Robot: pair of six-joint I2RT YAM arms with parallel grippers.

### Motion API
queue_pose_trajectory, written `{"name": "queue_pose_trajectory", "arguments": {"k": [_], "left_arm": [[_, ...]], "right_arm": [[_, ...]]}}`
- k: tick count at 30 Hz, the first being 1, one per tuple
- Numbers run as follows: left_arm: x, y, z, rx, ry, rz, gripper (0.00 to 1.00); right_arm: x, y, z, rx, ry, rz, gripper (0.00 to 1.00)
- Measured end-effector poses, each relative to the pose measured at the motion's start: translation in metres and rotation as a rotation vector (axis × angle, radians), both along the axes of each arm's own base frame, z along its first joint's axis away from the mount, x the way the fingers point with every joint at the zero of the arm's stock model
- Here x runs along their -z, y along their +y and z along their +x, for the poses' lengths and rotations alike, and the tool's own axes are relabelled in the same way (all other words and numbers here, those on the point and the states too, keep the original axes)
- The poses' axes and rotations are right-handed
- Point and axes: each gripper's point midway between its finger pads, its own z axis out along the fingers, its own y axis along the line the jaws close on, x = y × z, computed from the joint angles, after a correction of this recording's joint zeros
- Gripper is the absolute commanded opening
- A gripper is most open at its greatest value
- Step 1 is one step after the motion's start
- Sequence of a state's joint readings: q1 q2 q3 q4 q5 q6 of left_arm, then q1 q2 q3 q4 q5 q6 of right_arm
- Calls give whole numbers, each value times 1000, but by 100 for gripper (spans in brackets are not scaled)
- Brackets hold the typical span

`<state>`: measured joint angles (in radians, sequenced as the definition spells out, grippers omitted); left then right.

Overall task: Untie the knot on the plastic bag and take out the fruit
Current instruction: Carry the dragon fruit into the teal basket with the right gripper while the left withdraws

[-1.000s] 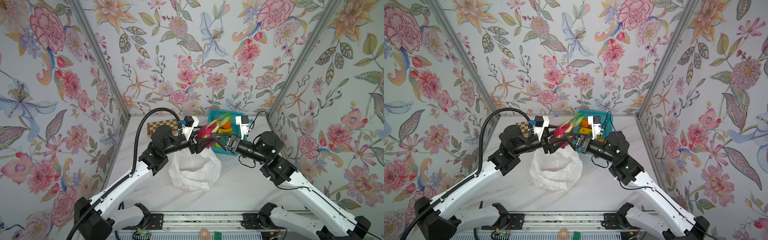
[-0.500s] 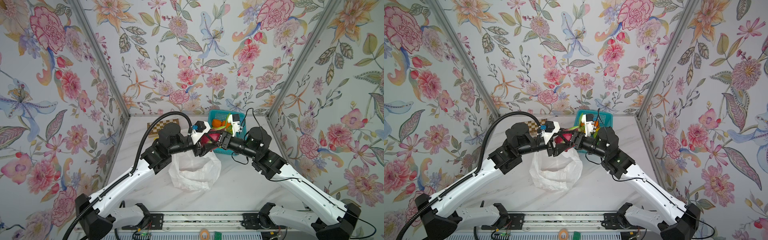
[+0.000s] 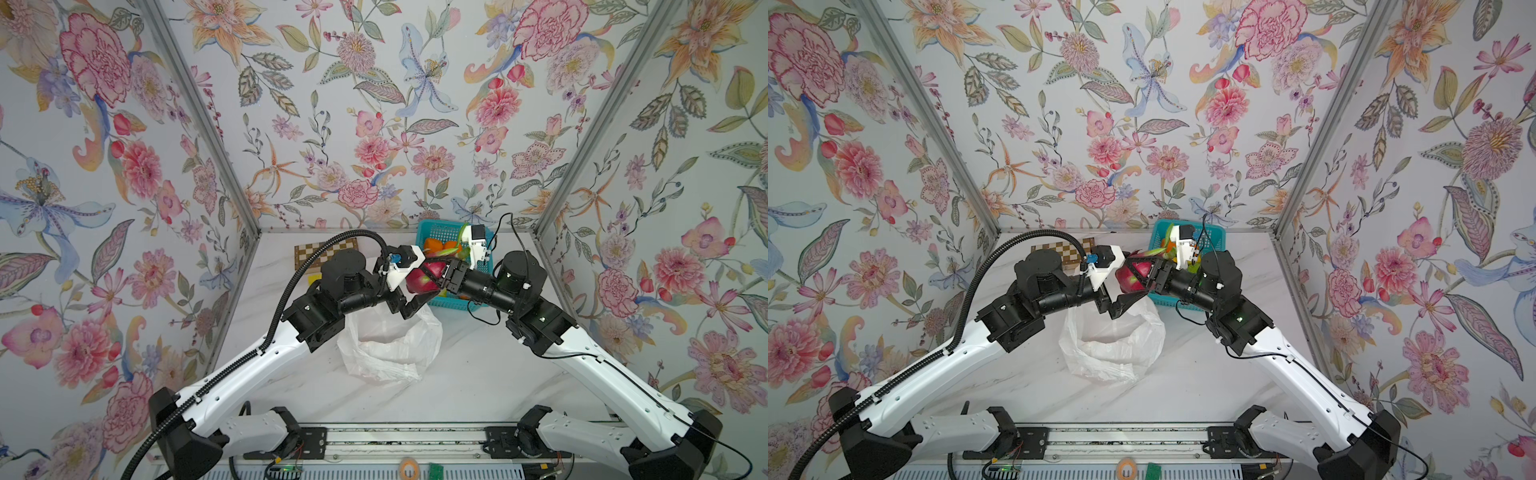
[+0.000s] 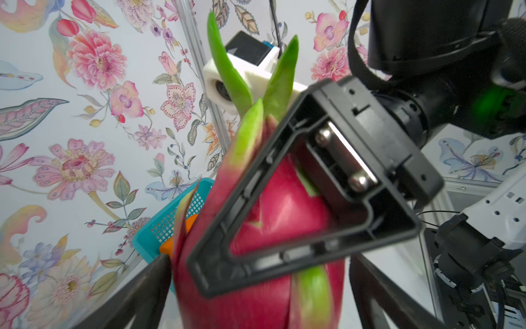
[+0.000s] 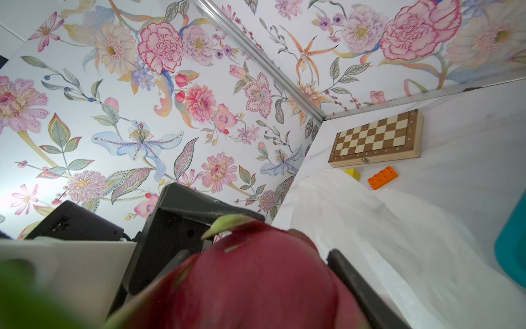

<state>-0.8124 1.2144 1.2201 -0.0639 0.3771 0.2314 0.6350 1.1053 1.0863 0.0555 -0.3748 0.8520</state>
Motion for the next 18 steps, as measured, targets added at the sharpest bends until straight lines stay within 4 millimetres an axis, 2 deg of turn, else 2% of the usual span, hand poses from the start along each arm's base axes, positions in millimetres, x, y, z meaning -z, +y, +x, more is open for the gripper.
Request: {"name": "queue_pose_trajectory", "arguments": {"k": [6, 13, 15, 18], "left_arm": [[-11, 21, 5, -107, 3, -20, 99], [-14, 42, 3, -202, 107, -67, 99], [-10, 46, 3, -226, 144, -69, 99], [-3, 51, 3, -255, 195, -63, 99]], "right_arm": [[-5, -28, 25, 106, 6, -6, 44], [-19, -93, 72, 321, 23, -26, 43], [-15, -108, 88, 370, 48, -46, 43], [4, -127, 113, 422, 115, -106, 43]]}}
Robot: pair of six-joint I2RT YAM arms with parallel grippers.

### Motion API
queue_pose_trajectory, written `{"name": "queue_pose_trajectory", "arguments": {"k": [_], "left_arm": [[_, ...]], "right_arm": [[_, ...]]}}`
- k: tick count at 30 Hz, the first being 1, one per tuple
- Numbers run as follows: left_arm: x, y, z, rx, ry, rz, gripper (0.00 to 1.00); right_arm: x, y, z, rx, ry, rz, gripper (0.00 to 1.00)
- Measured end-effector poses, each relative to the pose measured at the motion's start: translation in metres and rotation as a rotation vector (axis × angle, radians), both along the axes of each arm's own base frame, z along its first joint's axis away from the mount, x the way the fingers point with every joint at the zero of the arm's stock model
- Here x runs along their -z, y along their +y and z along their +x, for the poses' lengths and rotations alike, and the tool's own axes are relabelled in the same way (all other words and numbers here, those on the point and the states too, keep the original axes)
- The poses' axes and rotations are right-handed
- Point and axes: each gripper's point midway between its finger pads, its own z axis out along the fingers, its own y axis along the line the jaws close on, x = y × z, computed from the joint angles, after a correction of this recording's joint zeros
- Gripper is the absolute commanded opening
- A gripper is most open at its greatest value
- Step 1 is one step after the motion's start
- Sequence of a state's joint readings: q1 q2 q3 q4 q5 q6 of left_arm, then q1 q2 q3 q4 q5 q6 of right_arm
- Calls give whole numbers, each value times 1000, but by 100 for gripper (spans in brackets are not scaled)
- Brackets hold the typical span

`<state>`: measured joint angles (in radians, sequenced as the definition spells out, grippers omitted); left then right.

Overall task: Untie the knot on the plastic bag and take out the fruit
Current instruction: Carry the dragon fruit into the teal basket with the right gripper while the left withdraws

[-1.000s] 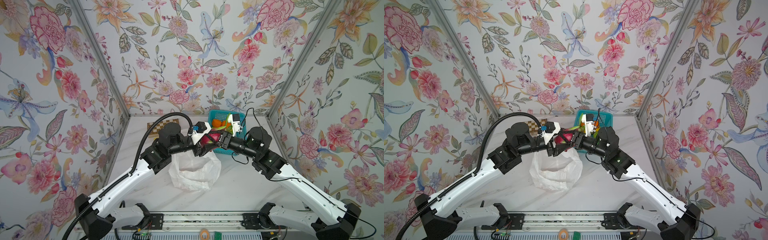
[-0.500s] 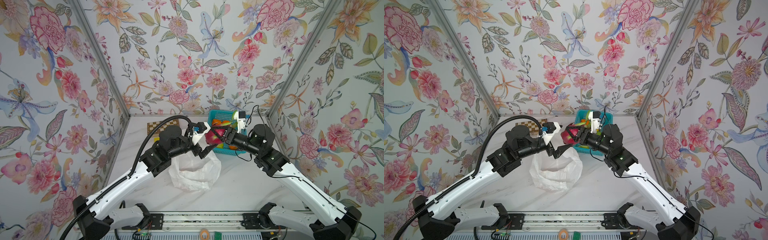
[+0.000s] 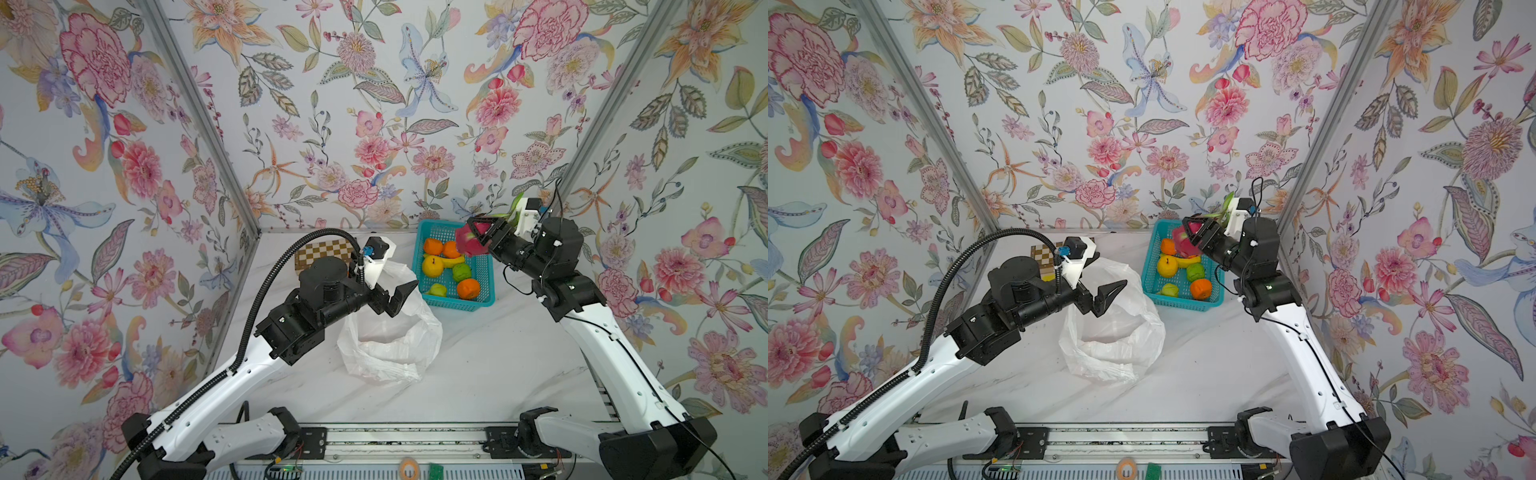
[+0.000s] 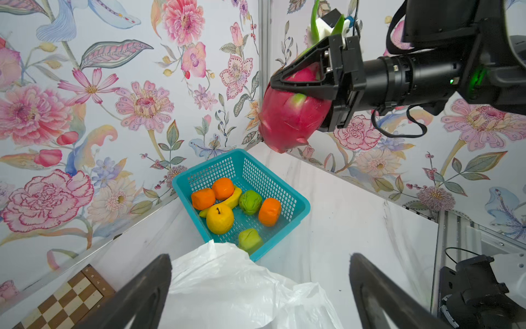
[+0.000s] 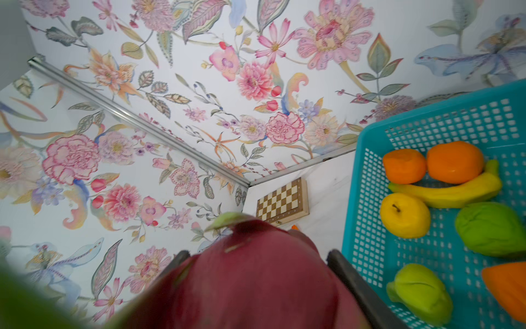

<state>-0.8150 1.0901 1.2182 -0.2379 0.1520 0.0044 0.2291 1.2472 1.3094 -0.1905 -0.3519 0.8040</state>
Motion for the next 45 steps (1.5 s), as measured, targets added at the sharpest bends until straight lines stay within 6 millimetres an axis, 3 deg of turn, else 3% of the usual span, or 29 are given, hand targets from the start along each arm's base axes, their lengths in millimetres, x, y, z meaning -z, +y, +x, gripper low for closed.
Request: {"name": "queue_pose_trajectory", "arguments": {"k": [6, 17, 26, 37, 39, 42, 44, 45], "left_arm": [[17, 7, 0, -41, 79, 30, 99], [32, 15, -7, -56, 143, 39, 99], [45, 25, -8, -93, 161, 56, 99], [48, 32, -9, -115, 160, 59, 99], [47, 33, -8, -121, 158, 60, 99], [49, 33, -8, -126, 160, 63, 99], [52, 34, -8, -128, 162, 67, 99], [53, 34, -8, -128, 163, 69, 99]], "right_arm": [[63, -14, 36, 9, 203, -148, 43], [167, -11, 55, -85, 477, -447, 43], [233, 1, 65, -149, 593, -631, 45], [293, 12, 80, -197, 682, -694, 51], [298, 14, 81, -201, 683, -702, 55], [301, 16, 82, -201, 683, -709, 70], [301, 16, 82, -199, 682, -713, 96], [301, 16, 82, -198, 681, -714, 99]]}}
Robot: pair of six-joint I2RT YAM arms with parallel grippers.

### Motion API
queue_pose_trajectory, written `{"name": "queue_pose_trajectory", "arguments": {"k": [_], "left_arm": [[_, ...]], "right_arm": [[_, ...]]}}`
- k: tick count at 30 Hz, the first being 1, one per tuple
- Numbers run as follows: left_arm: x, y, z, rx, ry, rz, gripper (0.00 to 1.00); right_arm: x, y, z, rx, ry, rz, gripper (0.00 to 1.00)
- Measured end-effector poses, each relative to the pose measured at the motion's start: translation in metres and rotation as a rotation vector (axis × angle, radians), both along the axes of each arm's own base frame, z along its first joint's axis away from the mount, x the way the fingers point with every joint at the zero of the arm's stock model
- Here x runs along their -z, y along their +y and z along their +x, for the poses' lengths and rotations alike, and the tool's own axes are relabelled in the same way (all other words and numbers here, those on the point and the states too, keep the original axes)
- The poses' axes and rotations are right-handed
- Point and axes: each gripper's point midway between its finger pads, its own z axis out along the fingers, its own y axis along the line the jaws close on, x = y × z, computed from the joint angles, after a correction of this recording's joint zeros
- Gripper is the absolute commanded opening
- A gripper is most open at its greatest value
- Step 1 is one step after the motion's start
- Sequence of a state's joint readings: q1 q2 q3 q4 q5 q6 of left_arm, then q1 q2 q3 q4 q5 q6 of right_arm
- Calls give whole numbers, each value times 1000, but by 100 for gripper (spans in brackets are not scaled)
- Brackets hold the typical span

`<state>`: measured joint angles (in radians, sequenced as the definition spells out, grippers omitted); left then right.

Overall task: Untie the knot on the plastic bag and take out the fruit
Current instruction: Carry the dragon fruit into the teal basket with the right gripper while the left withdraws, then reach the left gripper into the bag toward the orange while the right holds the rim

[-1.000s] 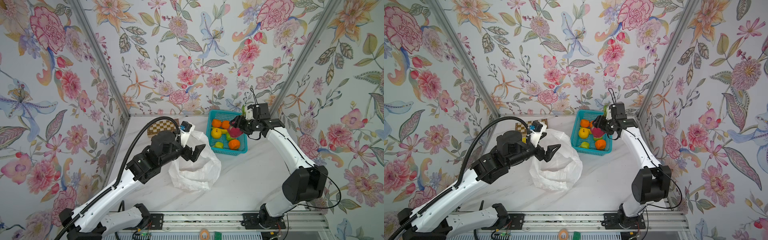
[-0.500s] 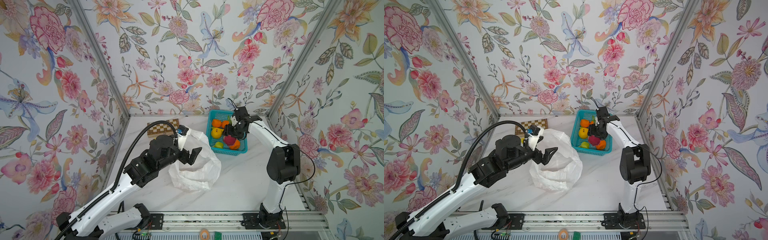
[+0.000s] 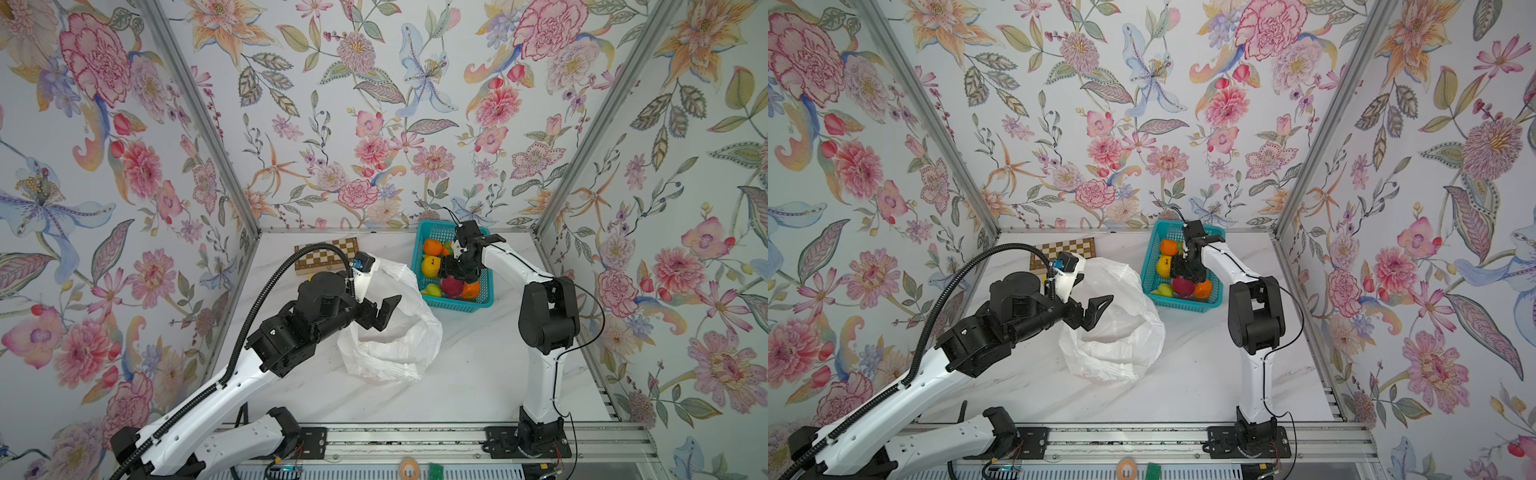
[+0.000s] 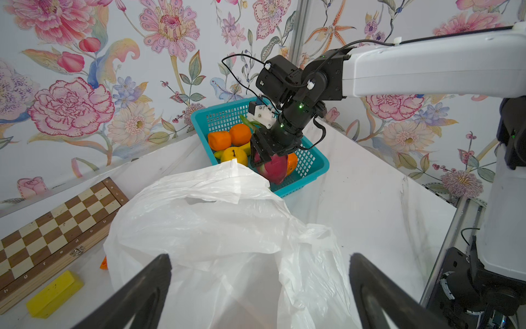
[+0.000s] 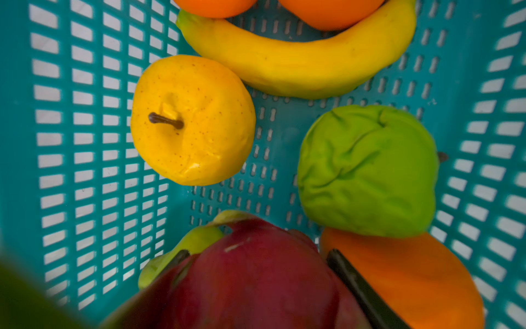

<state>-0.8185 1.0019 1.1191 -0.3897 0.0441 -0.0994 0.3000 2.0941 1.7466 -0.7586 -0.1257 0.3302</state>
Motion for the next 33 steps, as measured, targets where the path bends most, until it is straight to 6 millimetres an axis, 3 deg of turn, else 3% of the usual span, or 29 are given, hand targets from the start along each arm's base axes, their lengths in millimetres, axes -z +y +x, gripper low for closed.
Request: {"name": "queue_pose_trajectory", "arguments": {"k": [7, 11, 17, 23, 27, 33], "left_arm": [[1, 0, 0, 0, 2, 2, 99], [1, 0, 0, 0, 4, -1, 99], [15, 1, -5, 2, 47, -12, 99], [20, 4, -13, 2, 92, -54, 88], [27, 3, -14, -14, 151, -78, 79], [64, -3, -13, -69, 306, -27, 72]], "right_arm": [[-2, 5, -2, -12, -4, -2, 99], [-14, 2, -3, 5, -23, -9, 99], [-71, -1, -1, 44, -143, 27, 99], [-139, 5, -3, 59, -285, 109, 99], [-184, 16, -26, 57, -381, 198, 99], [-229, 21, -104, 70, -510, 389, 99]]}}
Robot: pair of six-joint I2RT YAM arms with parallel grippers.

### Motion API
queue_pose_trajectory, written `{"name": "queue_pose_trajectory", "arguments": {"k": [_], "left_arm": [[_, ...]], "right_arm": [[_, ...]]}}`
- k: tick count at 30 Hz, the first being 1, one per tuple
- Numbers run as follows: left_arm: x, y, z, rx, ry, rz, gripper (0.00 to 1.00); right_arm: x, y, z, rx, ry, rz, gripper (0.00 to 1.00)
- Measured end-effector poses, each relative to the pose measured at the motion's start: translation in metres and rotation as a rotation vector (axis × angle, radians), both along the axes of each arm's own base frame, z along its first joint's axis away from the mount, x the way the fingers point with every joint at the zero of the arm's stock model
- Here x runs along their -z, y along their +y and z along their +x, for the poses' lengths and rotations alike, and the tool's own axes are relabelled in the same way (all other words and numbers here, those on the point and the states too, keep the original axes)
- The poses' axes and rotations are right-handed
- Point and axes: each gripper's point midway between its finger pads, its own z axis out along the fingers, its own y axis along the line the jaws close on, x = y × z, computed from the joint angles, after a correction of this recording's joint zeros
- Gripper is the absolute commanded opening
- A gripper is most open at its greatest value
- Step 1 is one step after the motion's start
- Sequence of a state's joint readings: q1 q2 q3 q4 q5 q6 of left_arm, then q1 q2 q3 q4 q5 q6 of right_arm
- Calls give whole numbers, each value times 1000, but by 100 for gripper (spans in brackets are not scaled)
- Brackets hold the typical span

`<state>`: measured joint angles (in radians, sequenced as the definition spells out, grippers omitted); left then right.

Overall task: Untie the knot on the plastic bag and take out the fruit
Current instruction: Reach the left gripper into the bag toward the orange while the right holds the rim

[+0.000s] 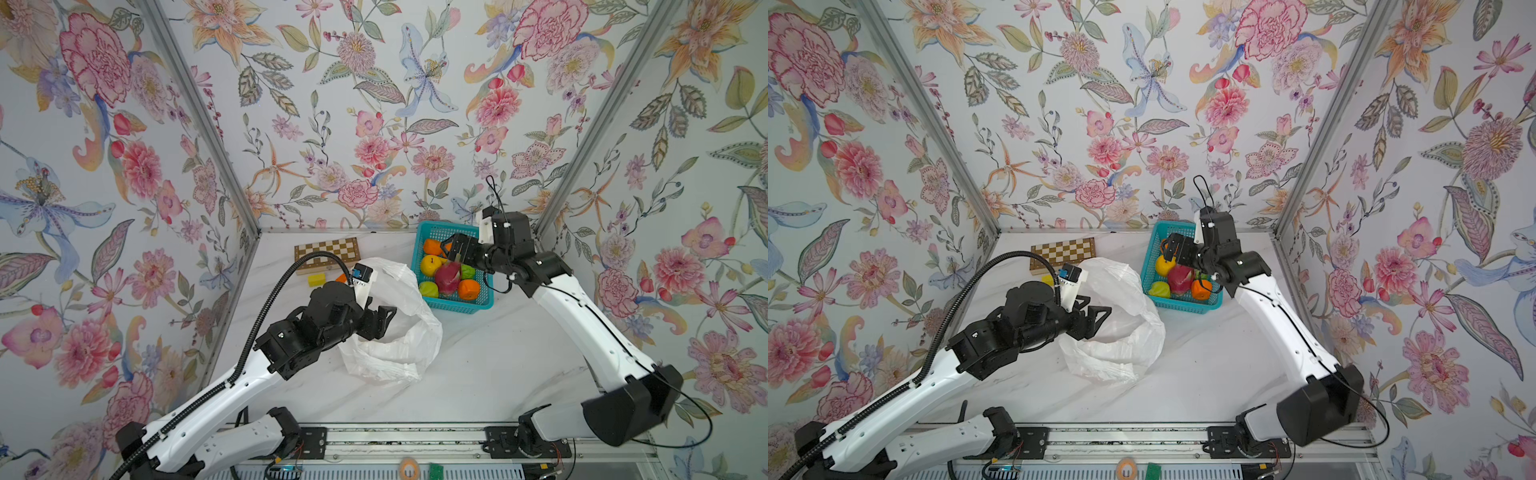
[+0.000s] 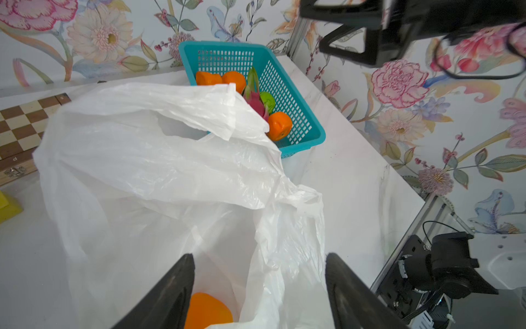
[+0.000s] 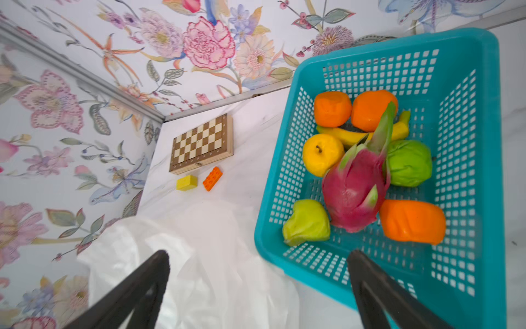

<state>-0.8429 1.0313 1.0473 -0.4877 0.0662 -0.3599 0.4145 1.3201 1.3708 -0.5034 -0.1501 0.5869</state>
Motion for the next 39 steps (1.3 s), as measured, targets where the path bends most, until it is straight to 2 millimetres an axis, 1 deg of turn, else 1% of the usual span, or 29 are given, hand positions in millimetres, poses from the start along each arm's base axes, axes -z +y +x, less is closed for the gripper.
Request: {"name": "queue_pose_trajectory", "arguments": {"k": [2, 5, 9, 11, 13, 16, 18, 19, 24, 27, 30, 33, 36, 39], "left_arm": [[16, -2, 1, -18, 55, 35, 72], [44, 1, 1, -71, 146, 97, 66], [75, 13, 0, -168, 247, 140, 59], [95, 23, -5, -219, 301, 161, 58], [119, 32, -13, -259, 356, 177, 58], [151, 44, -28, -293, 425, 182, 57], [169, 47, -39, -306, 471, 170, 57], [175, 46, -43, -305, 482, 166, 56], [195, 39, -61, -299, 520, 142, 56], [211, 40, -69, -314, 541, 134, 56], [222, 43, -75, -322, 557, 129, 61], [225, 44, -75, -332, 557, 103, 71], [217, 40, -72, -329, 539, 68, 76], [205, 39, -69, -324, 508, 30, 77]], "right_arm": [[-3, 2, -25, -13, -24, 56, 98], [6, 10, -57, -48, -21, 121, 94], [38, 38, -105, -154, 29, 182, 89], [54, 52, -128, -208, 57, 198, 86], [69, 64, -147, -251, 76, 205, 80], [88, 81, -166, -301, 97, 203, 75], [103, 94, -177, -335, 118, 195, 74], [109, 98, -179, -341, 129, 186, 75], [148, 118, -195, -334, 206, 101, 90], [171, 127, -203, -332, 238, 41, 93], [198, 129, -205, -298, 284, -17, 90], [219, 130, -200, -257, 316, -58, 87], [239, 129, -198, -235, 335, -106, 82], [254, 126, -196, -219, 344, -151, 75]]}}
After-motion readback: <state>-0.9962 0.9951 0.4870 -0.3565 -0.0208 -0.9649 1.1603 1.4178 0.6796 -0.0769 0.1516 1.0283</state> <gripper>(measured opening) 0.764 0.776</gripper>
